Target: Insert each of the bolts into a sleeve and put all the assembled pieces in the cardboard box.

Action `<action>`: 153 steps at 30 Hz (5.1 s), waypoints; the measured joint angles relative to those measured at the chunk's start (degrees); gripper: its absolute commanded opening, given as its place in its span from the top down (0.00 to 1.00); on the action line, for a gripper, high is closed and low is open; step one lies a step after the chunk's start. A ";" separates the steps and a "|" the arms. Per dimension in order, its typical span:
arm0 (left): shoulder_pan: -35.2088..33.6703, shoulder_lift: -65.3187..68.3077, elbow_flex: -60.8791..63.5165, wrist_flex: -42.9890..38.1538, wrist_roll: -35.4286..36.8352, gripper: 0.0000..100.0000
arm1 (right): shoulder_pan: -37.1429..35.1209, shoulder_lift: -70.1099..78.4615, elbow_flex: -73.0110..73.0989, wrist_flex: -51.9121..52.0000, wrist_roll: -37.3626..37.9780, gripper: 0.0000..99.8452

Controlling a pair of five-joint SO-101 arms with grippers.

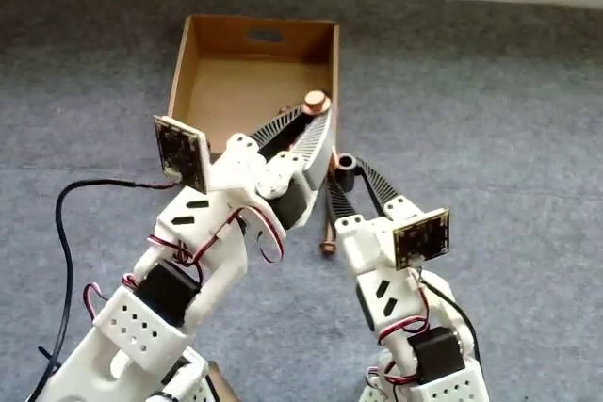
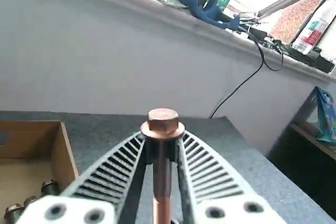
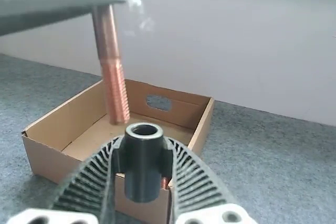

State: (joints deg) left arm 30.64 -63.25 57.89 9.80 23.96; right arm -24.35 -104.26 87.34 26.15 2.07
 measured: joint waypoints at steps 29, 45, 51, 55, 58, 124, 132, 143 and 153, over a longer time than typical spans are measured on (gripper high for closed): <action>2.29 16.35 -9.32 -1.32 0.09 0.99 | 0.00 0.00 0.00 0.00 0.00 0.99; 3.34 12.31 -6.42 -1.49 -7.65 0.99 | -0.26 0.00 0.00 0.00 0.18 0.99; 3.43 12.31 -8.26 -1.49 -7.56 0.99 | -0.09 0.00 0.00 0.00 0.18 0.99; 3.43 12.31 -9.32 -1.49 -7.56 0.99 | -0.18 0.00 0.00 0.00 0.18 0.99; 3.43 11.78 -9.32 -1.23 -7.56 0.99 | -0.18 0.00 0.00 0.00 0.18 0.99; 3.78 11.69 -14.07 21.89 -12.57 0.99 | -0.26 0.00 0.09 0.00 0.09 0.99; 3.78 11.52 -14.24 25.14 -12.57 0.99 | -0.26 0.00 0.09 0.00 0.00 0.99; 3.87 11.16 -15.56 33.14 -12.57 0.99 | -0.44 0.00 0.00 0.00 0.00 0.99; 3.87 11.16 -15.56 33.49 -12.57 0.94 | -0.44 0.00 0.00 0.00 0.00 0.99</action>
State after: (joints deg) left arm 34.51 -52.09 42.33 43.30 11.38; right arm -24.79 -104.26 87.34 26.15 2.07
